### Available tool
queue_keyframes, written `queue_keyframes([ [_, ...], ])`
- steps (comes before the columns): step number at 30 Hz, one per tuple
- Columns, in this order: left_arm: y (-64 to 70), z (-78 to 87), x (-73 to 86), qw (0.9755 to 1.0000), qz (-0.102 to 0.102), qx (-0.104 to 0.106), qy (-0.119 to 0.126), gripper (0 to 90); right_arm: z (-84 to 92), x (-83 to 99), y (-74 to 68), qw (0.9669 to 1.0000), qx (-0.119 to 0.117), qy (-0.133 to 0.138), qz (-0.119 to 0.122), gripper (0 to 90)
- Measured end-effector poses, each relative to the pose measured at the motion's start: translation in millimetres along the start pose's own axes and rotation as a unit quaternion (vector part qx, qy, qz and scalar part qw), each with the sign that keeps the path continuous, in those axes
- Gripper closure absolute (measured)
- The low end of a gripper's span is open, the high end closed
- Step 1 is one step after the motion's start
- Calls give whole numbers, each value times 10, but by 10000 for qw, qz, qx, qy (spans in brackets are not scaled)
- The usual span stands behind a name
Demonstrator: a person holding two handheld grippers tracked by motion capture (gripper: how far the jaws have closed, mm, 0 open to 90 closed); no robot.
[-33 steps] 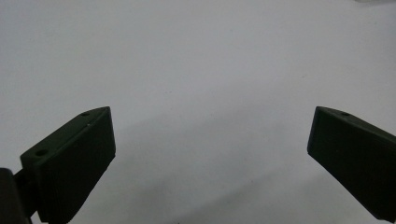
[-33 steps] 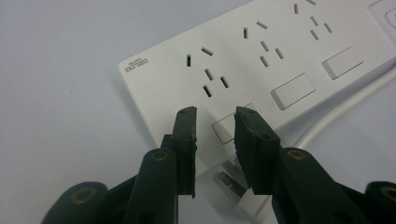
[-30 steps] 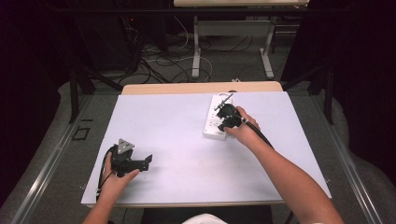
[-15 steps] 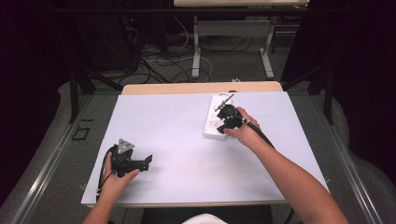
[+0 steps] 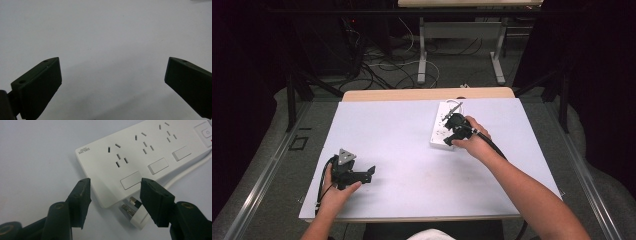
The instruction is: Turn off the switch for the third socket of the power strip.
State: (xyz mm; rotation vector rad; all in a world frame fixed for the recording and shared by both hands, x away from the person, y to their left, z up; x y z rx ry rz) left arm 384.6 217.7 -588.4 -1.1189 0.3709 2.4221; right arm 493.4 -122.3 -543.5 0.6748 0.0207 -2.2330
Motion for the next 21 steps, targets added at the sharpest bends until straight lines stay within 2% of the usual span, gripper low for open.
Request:
queue_keyframes([
  [1, 0, 0, 0, 10000, -4, -1, -1, 7, -7, -8, -3, 9999, 4, 122, -14, 410],
  [3, 0, -1, 0, 10000, -2, -2, -1, 7, -44, -35, -21, 9985, 0, 540, -110, 391],
  [4, 4, -6, -3, 10000, 31, -3, 34, 8, 17, 2, -9, 9999, 7, 136, 4, 384],
  [5, -5, -2, -3, 10000, -18, -27, 20, 8, 13, 6, -5, 9999, 12, 134, 43, 382],
  [7, -5, -3, -3, 10000, -13, -25, 20, 8, 28, 22, -18, 9999, 15, 103, 23, 374],
  [8, -6, -2, -2, 10000, -14, -23, 10, 8, 27, 30, -9, 9999, 44, 96, 104, 372],
  [11, -3, -5, -2, 10000, -8, -23, 19, 8, 49, 50, -23, 9999, 34, 107, 131, 367],
  [12, -7, -1, 0, 10000, -42, -18, -13, 7, 65, 64, -38, 10000, 34, 67, 3, 366],
  [13, 5, -8, -1, 10000, 22, 2, 21, 8, 66, 62, -25, 9998, -2, 142, 141, 363],
  [14, 5, -9, -1, 10000, 22, -3, 24, 7, 75, 78, -32, 9999, 37, 117, 61, 358],
  [16, 7, -9, 0, 10000, 25, -1, 22, 8, 86, 100, -38, 9999, 29, 97, 74, 343],
  [17, 8, -9, 1, 10000, 33, -1, 18, 8, 74, 105, -45, 9998, 50, 208, 46, 342],
  [18, 9, -10, 1, 10000, 35, -2, 18, 8, 103, 127, -46, 9999, 14, 79, 60, 341],
  [21, 7, -13, 1, 10000, 19, 2, 9, 8, 138, 159, -40, 9999, 22, 114, 40, 338],
])
Point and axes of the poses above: each handheld gripper's, and its own axes: z roughly backward along the jaws, x roughly out of its underside, y roughly to its right, the point moved 6 cm from there along -z, roughly forward along the jaws, and after that the axes turned 5 degrees about x, right-handed, at the moved point
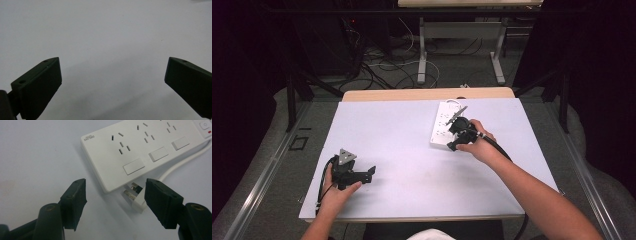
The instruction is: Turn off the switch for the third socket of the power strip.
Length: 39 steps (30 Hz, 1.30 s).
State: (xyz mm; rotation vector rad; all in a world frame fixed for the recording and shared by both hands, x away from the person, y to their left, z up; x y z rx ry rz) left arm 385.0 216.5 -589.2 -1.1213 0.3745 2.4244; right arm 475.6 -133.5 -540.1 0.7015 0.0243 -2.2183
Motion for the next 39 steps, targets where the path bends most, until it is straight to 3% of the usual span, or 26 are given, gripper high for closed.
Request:
queue_keyframes([
  [2, 7, -3, 2, 10000, 37, 13, 3, 7, 27, 20, -6, 9999, -38, 33, -96, 338],
  [3, 7, -4, 2, 10000, 33, 12, 0, 7, 30, 27, 14, 10000, -20, 72, -5, 338],
  [4, 8, -2, 4, 10000, 45, 12, -12, 8, 24, 27, -3, 9995, -16, 270, -151, 338],
  [6, 8, -3, 4, 10000, 48, 14, -4, 8, 84, 69, 11, 10000, -40, 23, -65, 338],
  [12, 2, 1, 1, 10000, 15, -2, -1, 7, 155, 108, 19, 9997, -4, 188, -157, 301],
  [16, 8, -2, 2, 10000, 46, 11, 3, 7, 213, 171, 17, 9998, -20, 74, -194, 301],
  [17, 4, 2, 3, 10000, 16, -4, -14, 8, 224, 183, 4, 9995, -18, 80, -299, 300],
  [18, 5, 2, 1, 10000, 13, 0, -7, 8, 225, 191, 24, 9997, -37, 139, -183, 301],
  [23, 2, 1, 1, 10000, 10, -7, -6, 7, 279, 244, 74, 9990, 4, 346, -287, 282],
  [27, 0, 1, 0, 10000, 10, -10, 11, 8, 350, 308, 101, 9990, 61, 299, -326, 254],
  [28, 0, 1, 0, 10000, 12, -11, 9, 8, 369, 327, 117, 9994, 34, 248, -222, 246],
  [29, -1, 1, 0, 10000, 11, -12, 9, 7, 380, 340, 119, 9990, 125, 314, -307, 239],
  [34, 4, 2, -1, 10000, 8, -10, 3, 7, 431, 411, 118, 9981, 106, 407, -458, 194],
  [39, 4, 3, -2, 10000, 2, -17, -1, 8, 482, 476, 99, 9979, 109, 419, -488, 159],
])
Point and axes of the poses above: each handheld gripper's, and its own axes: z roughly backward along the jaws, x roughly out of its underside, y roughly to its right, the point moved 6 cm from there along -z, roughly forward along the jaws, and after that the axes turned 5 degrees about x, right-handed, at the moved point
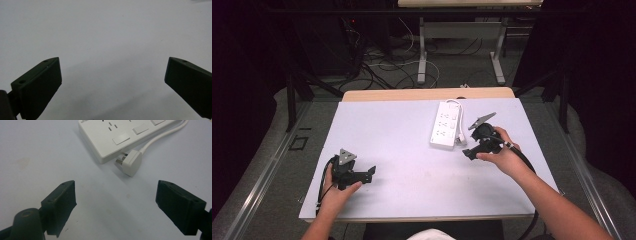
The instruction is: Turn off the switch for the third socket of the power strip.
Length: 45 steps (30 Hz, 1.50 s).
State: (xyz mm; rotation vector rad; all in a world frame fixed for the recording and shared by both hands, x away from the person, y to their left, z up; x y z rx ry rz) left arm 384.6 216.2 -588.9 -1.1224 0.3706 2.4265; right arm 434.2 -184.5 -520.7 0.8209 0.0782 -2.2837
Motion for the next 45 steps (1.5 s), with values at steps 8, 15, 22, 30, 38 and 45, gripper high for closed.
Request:
queue_keyframes([
  [8, 0, 3, -1, 10000, 0, -1, 8, 7, 28, 98, -28, 9999, -54, 52, -72, 152],
  [15, 5, 4, -1, 10000, 41, 12, 21, 7, 13, 234, -57, 9994, -158, 144, -271, 145],
  [22, 4, 9, -4, 10000, -1, -1, 11, 7, 13, 374, -54, 9988, -166, 257, -373, 99],
  [30, 8, 7, -4, 10000, -3, -1, 16, 7, 8, 568, -2, 9973, -37, 413, -613, 41],
  [38, 8, 8, -3, 10000, 0, -8, 13, 7, 13, 764, 85, 9932, 127, 579, -999, 0],
  [45, 9, 3, 0, 10000, 3, -6, 8, 7, 40, 899, 159, 9906, 206, 686, -1162, 0],
])
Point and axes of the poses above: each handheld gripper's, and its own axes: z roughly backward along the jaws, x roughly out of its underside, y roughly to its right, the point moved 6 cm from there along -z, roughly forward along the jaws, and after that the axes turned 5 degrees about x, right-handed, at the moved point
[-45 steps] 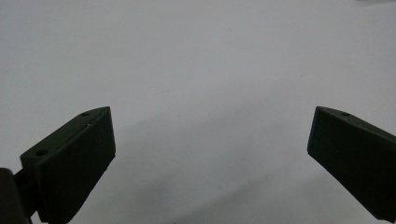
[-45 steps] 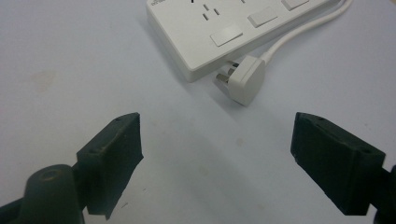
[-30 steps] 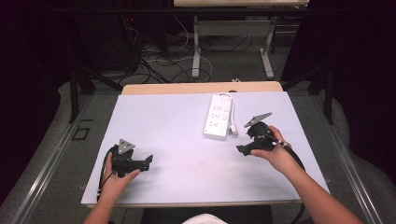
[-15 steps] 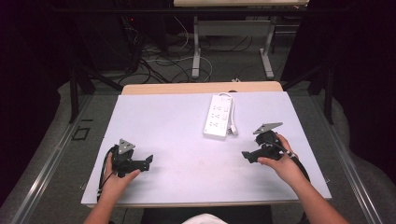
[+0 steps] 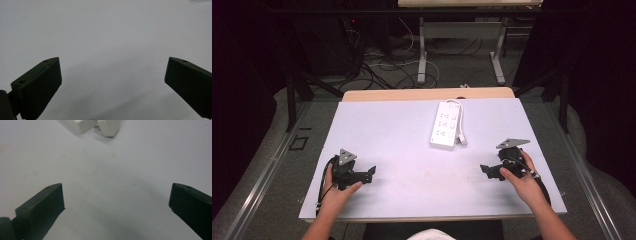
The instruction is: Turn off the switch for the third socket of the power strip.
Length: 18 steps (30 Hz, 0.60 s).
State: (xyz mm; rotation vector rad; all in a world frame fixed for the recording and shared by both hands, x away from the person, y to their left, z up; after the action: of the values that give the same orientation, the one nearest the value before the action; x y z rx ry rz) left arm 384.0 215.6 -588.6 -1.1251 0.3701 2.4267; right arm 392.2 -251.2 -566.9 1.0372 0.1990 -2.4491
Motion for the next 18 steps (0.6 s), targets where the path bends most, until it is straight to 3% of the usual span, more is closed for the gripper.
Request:
queue_keyframes([
  [18, -5, 4, -2, 10000, -32, -18, -3, 7, 18, 214, 242, 9994, 209, 123, -246, 0],
])
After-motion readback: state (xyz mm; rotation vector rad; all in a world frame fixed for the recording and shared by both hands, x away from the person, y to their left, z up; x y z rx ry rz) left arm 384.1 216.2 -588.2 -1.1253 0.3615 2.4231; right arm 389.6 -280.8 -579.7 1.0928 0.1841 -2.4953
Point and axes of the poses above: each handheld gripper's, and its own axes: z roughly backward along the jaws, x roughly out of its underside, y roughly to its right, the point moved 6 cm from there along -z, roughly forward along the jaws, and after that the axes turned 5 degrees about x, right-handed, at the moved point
